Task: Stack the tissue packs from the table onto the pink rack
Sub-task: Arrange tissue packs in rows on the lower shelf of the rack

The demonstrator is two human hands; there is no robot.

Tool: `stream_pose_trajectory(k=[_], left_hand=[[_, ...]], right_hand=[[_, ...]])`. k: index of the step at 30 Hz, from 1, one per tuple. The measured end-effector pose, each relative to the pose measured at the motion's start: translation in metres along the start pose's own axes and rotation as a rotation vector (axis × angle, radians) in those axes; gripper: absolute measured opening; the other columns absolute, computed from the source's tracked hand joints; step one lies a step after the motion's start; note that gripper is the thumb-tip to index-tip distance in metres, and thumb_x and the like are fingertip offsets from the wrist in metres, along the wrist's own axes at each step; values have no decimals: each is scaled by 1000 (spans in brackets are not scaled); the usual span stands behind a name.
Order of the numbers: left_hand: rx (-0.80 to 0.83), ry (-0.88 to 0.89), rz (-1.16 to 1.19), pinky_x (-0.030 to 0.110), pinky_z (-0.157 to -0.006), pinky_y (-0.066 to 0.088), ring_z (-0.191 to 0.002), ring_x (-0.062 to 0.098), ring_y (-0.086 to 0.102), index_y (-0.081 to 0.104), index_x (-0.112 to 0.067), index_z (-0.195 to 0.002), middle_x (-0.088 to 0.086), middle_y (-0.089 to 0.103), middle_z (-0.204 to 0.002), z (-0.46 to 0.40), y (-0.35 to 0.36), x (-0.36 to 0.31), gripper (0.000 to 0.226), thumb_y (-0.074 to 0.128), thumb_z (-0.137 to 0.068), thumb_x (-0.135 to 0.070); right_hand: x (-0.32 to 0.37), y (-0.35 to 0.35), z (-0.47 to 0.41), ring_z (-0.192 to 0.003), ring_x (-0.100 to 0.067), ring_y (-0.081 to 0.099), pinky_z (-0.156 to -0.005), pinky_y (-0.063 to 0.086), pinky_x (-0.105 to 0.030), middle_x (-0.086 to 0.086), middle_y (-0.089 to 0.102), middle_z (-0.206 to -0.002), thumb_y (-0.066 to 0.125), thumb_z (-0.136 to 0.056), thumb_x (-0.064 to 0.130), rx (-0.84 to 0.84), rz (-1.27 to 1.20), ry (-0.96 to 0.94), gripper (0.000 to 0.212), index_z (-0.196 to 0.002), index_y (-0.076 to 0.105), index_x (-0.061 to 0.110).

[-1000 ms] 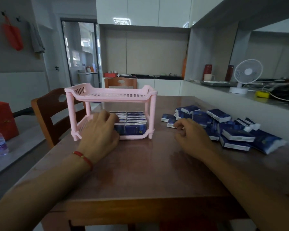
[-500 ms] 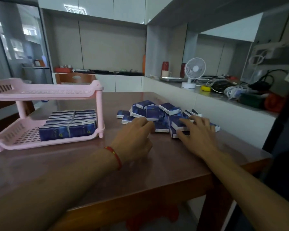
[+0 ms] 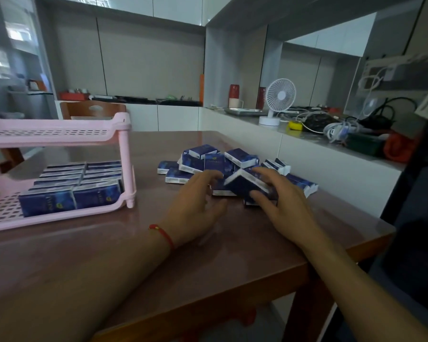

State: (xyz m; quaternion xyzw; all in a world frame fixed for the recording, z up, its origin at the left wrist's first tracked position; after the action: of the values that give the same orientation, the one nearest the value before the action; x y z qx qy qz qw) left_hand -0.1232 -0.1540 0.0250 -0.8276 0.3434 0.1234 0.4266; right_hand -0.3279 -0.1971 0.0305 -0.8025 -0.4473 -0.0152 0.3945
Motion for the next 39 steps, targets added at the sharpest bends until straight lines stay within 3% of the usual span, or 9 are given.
stream_pose_trajectory(k=[7,11,14,18,23,29,32,36,39], left_hand=[[167,-35,227,29,-85,58,-100,6,68,54,-27,-135,-7,70,-115,1,-1,-6,48,71,-90,-22],[146,-165,348,29,-76,59,-86,13,71,61,-18,-117,-2,74,-100,0,-2,-1,33,74,-87,-13],[107,-223,340,19,-68,56,-82,16,71,58,-17,-108,0,73,-100,1,-3,2,29,74,-86,-8],[-9,-298,288,6,-58,47,-79,11,64,56,-16,-106,-7,65,-94,4,-10,5,30,71,-84,-3],[-125,-347,220,14,-60,46,-78,6,62,55,-19,-103,-11,63,-89,10,-22,13,31,72,-81,-7],[-135,-365,225,23,-68,57,-78,11,65,57,-27,-115,-7,64,-89,15,-29,12,38,69,-85,-9],[-117,-376,280,11,-56,50,-64,-1,62,64,-27,-110,-11,67,-84,14,-26,13,32,67,-86,-8],[-66,-532,499,37,-59,62,-63,22,64,74,-15,-105,11,75,-89,10,-19,15,26,65,-83,-4],[-27,-712,836,36,-55,58,-73,28,68,71,-1,-108,19,73,-94,14,-13,12,23,62,-87,-5]], right_hand=[[14,4,7,-100,8,62,-81,50,-14,29,62,-114,44,-99,48,227,-110,-53,39,-133,58,36],[-6,-11,3,-100,-1,65,-88,51,-23,13,71,-107,44,-103,29,-74,-241,126,31,-125,65,26],[-20,-11,1,-107,-18,58,-94,49,-37,1,66,-113,55,-92,7,-127,-19,224,38,-126,64,21],[-13,3,0,-127,-24,44,-104,38,-45,-2,60,-130,64,-85,20,123,260,213,51,-135,57,25],[-12,7,2,-126,-15,48,-102,29,-40,11,60,-132,60,-96,38,216,333,144,36,-131,56,35],[5,-9,9,-85,-1,62,-69,44,-14,18,69,-94,52,-100,34,47,-129,84,18,-97,68,28],[19,-12,9,-85,4,62,-66,42,-10,21,69,-92,48,-95,42,9,-181,48,22,-95,67,31],[41,-14,10,-87,12,63,-64,49,-9,25,65,-96,50,-92,42,-68,-229,18,27,-111,66,31],[61,-4,5,-102,12,58,-79,42,-3,20,65,-108,59,-91,36,-59,-180,-87,27,-116,67,27]])
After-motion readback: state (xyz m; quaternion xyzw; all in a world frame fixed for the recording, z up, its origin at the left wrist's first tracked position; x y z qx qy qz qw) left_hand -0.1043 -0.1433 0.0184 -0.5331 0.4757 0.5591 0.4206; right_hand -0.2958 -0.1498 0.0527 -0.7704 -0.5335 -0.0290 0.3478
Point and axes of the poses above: each hand's wrist, its own z-axis away from the middle knuckle, its own y-axis out of the palm, x = y × z, the point moved 4 cm from there along -z, towards the middle knuckle
